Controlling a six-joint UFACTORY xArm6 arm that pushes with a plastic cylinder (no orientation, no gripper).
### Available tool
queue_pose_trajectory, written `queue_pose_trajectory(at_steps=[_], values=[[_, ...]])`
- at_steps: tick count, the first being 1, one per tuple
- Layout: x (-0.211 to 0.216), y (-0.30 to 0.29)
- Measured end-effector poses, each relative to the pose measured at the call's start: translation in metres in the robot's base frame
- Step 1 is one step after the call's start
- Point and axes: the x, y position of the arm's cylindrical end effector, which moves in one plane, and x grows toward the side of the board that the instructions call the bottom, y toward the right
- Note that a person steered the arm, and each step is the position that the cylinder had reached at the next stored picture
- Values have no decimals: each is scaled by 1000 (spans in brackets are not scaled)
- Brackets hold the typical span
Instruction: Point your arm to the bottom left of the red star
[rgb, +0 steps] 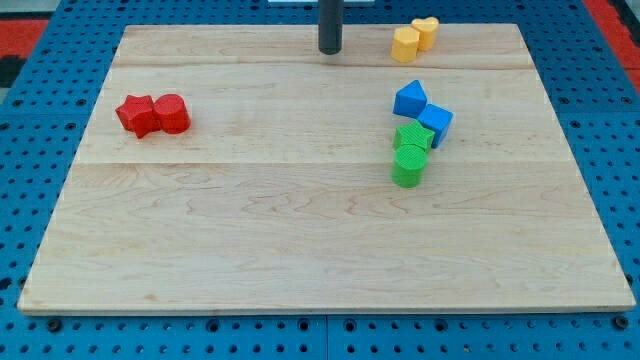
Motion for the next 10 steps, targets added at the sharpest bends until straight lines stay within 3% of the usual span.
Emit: queue_pose_trajectory(at_steps=[7, 8, 9, 10], values=[[-2, 0], [62, -15], [138, -70], [187, -101]])
